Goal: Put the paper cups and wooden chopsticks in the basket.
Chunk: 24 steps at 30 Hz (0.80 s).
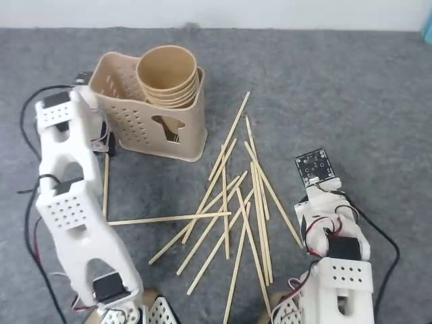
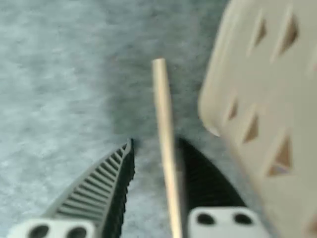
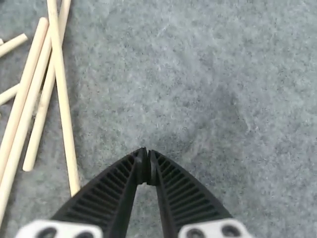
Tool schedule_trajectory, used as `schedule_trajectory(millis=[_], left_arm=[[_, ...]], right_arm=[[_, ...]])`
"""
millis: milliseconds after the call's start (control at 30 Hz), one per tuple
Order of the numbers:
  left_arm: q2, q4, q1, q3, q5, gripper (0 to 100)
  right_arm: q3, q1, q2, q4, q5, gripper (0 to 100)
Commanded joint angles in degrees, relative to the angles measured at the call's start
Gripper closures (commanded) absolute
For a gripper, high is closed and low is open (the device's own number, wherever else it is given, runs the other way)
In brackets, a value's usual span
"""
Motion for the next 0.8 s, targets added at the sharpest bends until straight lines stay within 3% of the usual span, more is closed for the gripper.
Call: schedule_trajectory(millis=[0, 200, 400, 567, 767], left_arm=[[1.7, 4.9, -1.6, -5.0, -1.1, 98], [-2.6, 12.9, -6.4, -9.3, -1.1, 99], [-15.0, 19.5, -11.2, -9.9, -1.9, 99], [-32.3, 18.8, -12.4, 2.2, -2.6, 99], [-56.2, 9.1, -11.1, 16.7, -2.1, 99]], right_arm=[[-0.5, -0.3, 0.6, -1.2, 0.7, 99.1], [-0.5, -0.3, 0.6, -1.3, 0.7, 99.1], [-0.5, -0.3, 0.4, -1.3, 0.8, 99.1], [-0.5, -0.3, 0.4, -1.3, 0.8, 99.1], [-0.4, -0.2, 0.4, -1.3, 0.8, 99.1]])
